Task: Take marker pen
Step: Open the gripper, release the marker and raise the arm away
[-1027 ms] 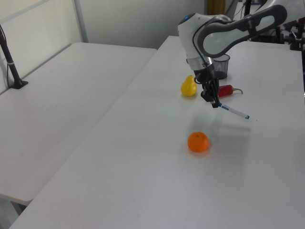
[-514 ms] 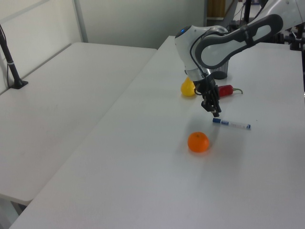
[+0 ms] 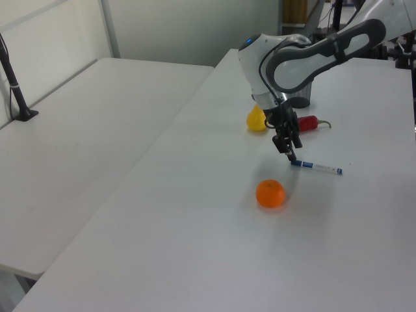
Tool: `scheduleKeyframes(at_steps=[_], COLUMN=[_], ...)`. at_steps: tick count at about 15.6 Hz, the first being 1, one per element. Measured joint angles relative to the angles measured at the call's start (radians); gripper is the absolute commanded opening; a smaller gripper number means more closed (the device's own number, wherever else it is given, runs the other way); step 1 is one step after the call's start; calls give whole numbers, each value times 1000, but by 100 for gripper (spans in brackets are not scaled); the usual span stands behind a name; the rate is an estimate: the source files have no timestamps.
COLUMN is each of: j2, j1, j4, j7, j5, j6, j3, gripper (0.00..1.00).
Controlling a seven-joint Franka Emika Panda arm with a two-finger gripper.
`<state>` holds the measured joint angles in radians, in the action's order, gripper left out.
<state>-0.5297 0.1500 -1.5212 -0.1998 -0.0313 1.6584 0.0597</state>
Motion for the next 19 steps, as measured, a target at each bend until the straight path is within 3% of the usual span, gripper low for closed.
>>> scheduleKeyframes(at_steps=[6, 15, 19], j2=[63, 274, 312], j1=[-42, -218, -255], j4=[22, 26, 25], j7=[3, 99, 108], j5=[0, 74, 79], j6=[0, -5, -7], j3=[-13, -16, -16], gripper=[100, 100, 100])
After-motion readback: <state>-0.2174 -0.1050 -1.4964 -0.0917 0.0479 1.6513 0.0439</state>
